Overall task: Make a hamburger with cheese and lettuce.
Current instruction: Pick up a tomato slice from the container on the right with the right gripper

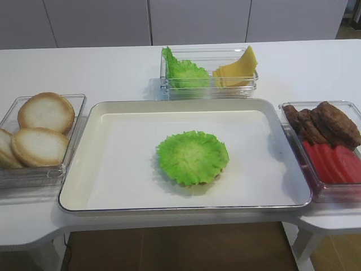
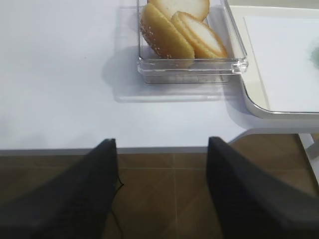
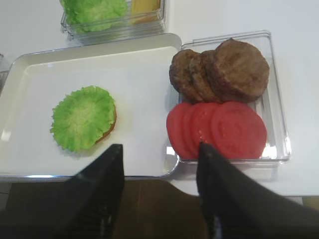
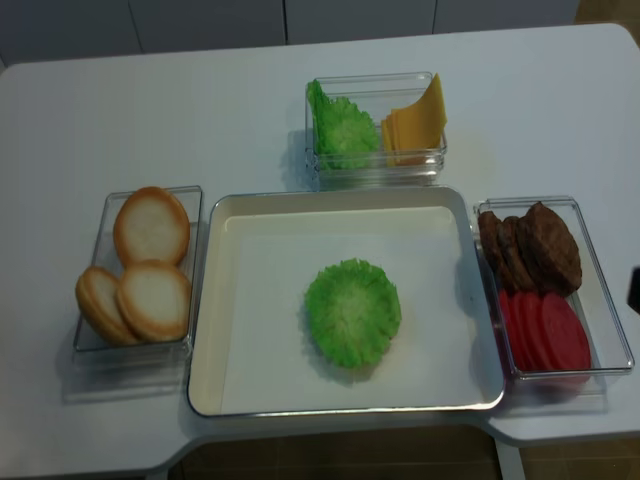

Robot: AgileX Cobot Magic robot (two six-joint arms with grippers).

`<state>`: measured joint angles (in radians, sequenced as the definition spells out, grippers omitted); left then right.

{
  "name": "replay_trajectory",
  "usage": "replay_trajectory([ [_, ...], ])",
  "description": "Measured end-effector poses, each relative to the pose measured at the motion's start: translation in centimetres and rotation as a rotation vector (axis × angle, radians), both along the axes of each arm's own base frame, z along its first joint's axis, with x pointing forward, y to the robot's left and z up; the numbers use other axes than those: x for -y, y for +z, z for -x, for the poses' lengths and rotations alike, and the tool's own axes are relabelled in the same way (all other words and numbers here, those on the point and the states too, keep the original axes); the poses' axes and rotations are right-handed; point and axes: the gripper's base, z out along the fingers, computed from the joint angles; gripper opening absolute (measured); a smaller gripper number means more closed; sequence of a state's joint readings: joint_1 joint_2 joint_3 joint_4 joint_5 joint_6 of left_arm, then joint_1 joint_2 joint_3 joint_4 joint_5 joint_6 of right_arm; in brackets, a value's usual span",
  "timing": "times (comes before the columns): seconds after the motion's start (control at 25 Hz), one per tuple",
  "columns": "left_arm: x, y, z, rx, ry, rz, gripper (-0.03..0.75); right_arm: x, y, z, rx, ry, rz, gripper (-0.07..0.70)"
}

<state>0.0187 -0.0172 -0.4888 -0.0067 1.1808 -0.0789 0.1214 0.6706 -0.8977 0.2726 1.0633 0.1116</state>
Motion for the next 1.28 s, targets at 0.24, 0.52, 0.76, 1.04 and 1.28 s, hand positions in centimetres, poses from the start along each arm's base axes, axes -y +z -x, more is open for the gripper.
replay_trajectory([
  [0.24,0.0,0.0,0.0,0.0,0.0,0.0,0.424,-0.7,-1.1,-4.6,-0.119,-0.005,-0.004,0.354],
  [0.52,0.0,0.0,0.0,0.0,0.0,0.0,0.424,-1.7,-3.6,-8.1,-0.243,0.021,0.047,0.345],
  [0.76,0.0,0.0,0.0,0.0,0.0,0.0,0.424,-4.1,-6.5,-10.3,-0.335,0.061,0.22,0.335],
  [1.04,0.0,0.0,0.0,0.0,0.0,0.0,0.424,-6.5,-10.0,-12.4,-0.446,0.097,0.324,0.333],
  [1.28,0.0,0.0,0.0,0.0,0.0,0.0,0.424,-7.2,-11.8,-13.5,-0.496,0.105,0.349,0.287],
])
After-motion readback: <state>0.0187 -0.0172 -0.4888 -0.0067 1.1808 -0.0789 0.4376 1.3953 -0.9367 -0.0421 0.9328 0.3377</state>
